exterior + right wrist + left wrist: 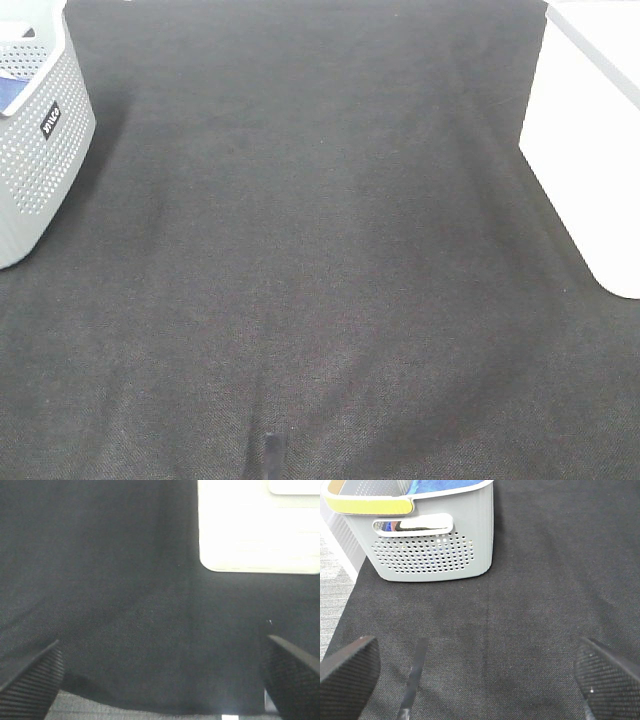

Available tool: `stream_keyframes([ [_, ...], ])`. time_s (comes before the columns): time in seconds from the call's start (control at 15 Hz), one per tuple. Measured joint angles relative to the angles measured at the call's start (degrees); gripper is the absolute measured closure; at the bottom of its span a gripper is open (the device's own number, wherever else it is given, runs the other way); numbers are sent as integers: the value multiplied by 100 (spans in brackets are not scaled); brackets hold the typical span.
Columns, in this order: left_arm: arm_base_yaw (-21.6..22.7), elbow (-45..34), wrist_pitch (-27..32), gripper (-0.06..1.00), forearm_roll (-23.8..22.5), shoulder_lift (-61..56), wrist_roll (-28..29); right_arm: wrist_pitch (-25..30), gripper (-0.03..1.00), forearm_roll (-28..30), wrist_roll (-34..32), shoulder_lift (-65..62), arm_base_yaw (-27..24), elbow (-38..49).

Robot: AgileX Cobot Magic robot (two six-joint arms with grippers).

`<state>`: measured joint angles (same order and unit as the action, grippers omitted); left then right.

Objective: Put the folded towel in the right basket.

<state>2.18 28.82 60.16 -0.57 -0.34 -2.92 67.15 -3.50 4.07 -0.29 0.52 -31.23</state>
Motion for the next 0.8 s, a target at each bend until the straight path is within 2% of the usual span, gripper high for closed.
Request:
stream_keyframes([
  [0.13, 0, 0, 0, -5, 0, 0, -11, -481, -1, -143, 132, 0, 0, 166],
  [0.8, 0, 0, 0, -5, 0, 0, -40, -584, -1, -149, 155, 0, 0, 235],
])
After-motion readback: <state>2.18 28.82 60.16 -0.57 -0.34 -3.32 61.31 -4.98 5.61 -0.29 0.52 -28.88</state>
